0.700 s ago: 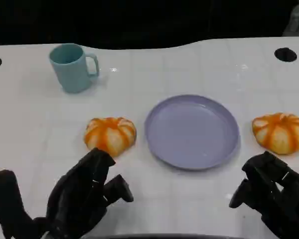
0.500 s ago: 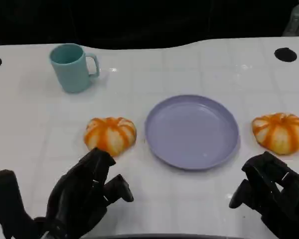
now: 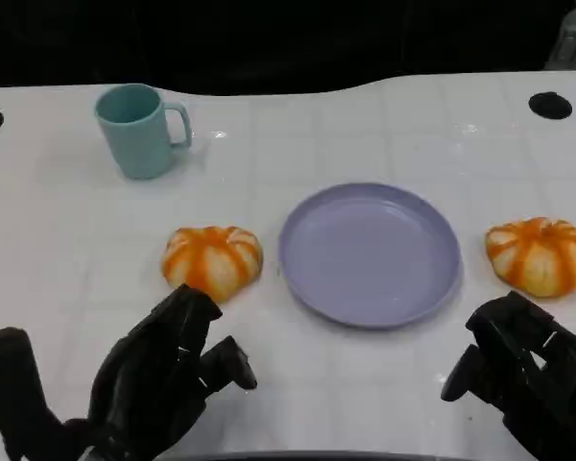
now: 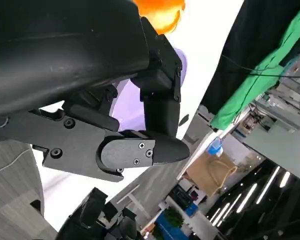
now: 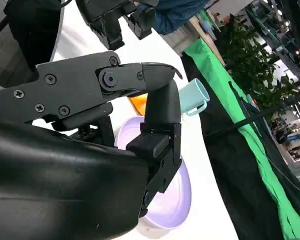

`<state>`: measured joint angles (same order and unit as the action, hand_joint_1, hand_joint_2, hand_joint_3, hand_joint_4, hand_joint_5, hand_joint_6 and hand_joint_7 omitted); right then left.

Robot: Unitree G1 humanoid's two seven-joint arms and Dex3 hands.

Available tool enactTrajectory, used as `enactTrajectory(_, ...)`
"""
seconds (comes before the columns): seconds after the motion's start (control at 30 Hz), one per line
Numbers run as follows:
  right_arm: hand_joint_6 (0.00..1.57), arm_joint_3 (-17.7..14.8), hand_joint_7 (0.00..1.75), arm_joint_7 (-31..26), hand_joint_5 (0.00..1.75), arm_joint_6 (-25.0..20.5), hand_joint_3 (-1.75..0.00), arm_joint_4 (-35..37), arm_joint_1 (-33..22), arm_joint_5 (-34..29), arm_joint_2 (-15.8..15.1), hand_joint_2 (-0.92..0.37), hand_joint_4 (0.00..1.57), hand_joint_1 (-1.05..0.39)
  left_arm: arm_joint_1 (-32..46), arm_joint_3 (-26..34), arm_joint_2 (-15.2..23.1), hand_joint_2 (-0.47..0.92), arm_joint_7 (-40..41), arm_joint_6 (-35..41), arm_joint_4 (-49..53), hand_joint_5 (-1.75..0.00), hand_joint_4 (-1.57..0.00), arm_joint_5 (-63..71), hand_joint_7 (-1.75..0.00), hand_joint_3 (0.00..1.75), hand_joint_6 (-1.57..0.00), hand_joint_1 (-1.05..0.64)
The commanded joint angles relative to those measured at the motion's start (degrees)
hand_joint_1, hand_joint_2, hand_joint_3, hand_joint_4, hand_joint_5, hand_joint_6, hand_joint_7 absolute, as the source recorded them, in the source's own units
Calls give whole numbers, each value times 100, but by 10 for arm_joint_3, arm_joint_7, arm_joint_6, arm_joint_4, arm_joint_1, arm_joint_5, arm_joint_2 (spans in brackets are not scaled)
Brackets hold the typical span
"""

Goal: Grasp the bread from the table and place it into the plate.

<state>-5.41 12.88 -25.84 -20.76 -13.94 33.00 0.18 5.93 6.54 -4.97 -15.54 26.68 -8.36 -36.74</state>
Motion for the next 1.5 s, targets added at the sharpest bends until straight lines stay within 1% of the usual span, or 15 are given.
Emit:
enactTrajectory(0.03,58,-2,144,-2,173,1,-17,-2,-1,1,-4,-92,62,-53,0,4,8,92,-8,-8,-1,-175,-84,0,-175,36,-61,-58)
enactTrajectory(0.4,58,-2,145,-2,173,2,-17,-2,-1,1,-4,-92,62,-53,-1,5,9,92,-11,-9,1,-175,-84,0,-175,36,-60,-59)
enactTrajectory(0.6,56,2,145,-3,174,6,-17,2,2,-1,1,-92,61,-53,-15,-7,34,92,-77,-94,29,-175,-68,43,-168,34,-40,-60)
enactTrajectory(0.63,56,3,145,-5,174,5,-17,2,3,-1,2,-92,61,-53,-22,-22,49,92,-82,-162,37,-171,-64,98,-158,32,-40,-60)
enactTrajectory(0.67,56,3,145,-6,174,5,-17,2,3,-2,2,-92,61,-53,-26,-32,58,92,-86,-214,44,-164,-60,140,-134,27,-45,-59)
enactTrajectory(0.7,56,4,145,-6,174,6,-17,2,3,-3,2,-92,61,-52,-29,-39,64,92,-88,-250,51,-160,-58,168,-120,25,-49,-59)
enactTrajectory(0.8,56,4,145,-7,174,6,-17,2,3,-3,2,-92,61,-52,-32,-45,65,92,-90,-294,69,-156,-56,189,-106,23,-53,-59)
enactTrajectory(0.83,56,5,144,-9,174,4,-17,-1,3,-4,3,-92,61,-52,-39,-54,83,92,-83,-324,72,-156,-56,231,-105,23,-53,-59)
enactTrajectory(0.87,55,6,145,-12,174,3,-21,-3,3,-4,3,-92,61,-51,-44,-60,96,91,-77,-346,74,-133,-52,263,-83,15,-51,-58)
enactTrajectory(0.97,55,8,146,-12,174,5,-23,-3,4,-4,2,-92,60,-50,-57,-70,133,92,-72,-384,72,-105,-45,331,-40,5,-54,-54)
enactTrajectory(1.03,55,9,146,-11,175,7,-23,-2,4,-4,2,-92,60,-51,-63,-74,146,90,-68,-393,70,-96,-37,354,-24,2,-53,-50)
enactTrajectory(1.13,55,10,146,-13,175,8,-23,-1,6,-6,2,-92,60,-51,-76,-82,170,87,-52,-386,54,-88,-26,408,-15,0,-49,-51)
enactTrajectory(1.23,55,11,146,-14,175,8,-23,-1,6,-6,2,-92,60,-51,-88,-89,189,86,-40,-396,53,-86,-24,446,-12,0,-49,-52)
enactTrajectory(1.33,54,10,146,-14,175,7,-23,0,7,-4,2,-92,61,-51,-114,-101,227,83,-17,-424,56,-70,-15,531,-5,0,-42,-48)
enactTrajectory(1.5,53,11,146,-15,174,5,-25,-3,7,-4,0,-92,60,-50,-144,-131,274,83,-9,-380,27,-49,-3,666,0,0,-28,-47)
